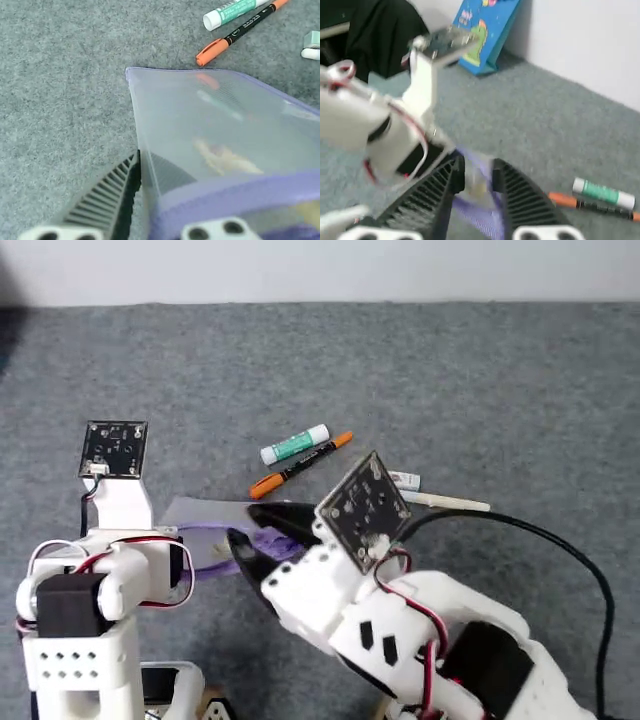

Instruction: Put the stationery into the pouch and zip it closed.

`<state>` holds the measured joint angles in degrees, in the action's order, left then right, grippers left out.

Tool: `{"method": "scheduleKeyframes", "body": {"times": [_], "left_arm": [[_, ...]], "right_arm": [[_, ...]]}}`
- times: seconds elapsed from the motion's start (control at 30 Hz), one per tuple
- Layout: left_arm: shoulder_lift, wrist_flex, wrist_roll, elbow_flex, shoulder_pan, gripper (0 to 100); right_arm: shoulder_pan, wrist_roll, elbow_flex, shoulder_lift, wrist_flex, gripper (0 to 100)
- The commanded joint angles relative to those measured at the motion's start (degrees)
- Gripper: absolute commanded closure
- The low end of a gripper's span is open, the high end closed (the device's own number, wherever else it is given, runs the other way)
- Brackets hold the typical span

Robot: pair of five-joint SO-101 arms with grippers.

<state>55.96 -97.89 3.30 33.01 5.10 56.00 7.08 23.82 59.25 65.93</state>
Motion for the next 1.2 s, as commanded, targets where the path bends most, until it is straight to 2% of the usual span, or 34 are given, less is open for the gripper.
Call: {"method": "scheduleKeyframes", "body": {"times": [0.0,0.17,0.33,0.57,0.87,1.0,1.17], "left_arm": [[-0.09,-0.09,0.62,-2.95,-0.35,98],[-0.09,-0.88,0.62,-2.95,-0.18,98],[0.44,-2.55,0.62,-3.03,0.53,98],[0.35,-2.64,0.26,-3.03,11.34,98],[0.44,-2.64,-3.52,-3.03,20.75,98],[0.44,-2.64,-4.92,-2.68,25.58,99],[0.35,-2.64,-4.84,-2.59,29.45,99]], "right_arm": [[0.31,-0.62,-0.35,1.63,2.07,84.4],[-0.48,-0.62,-0.26,4.0,2.33,88.8],[-9.98,3.69,-0.26,4.62,8.84,92.6],[-25.27,2.2,-0.09,4.09,17.19,92.6],[-35.74,0.62,-0.35,-2.95,23.08,92.6],[-37.32,0.7,-0.35,-10.59,27.47,92.6],[-37.41,0.7,-0.35,-16.84,27.38,92.3]]}}
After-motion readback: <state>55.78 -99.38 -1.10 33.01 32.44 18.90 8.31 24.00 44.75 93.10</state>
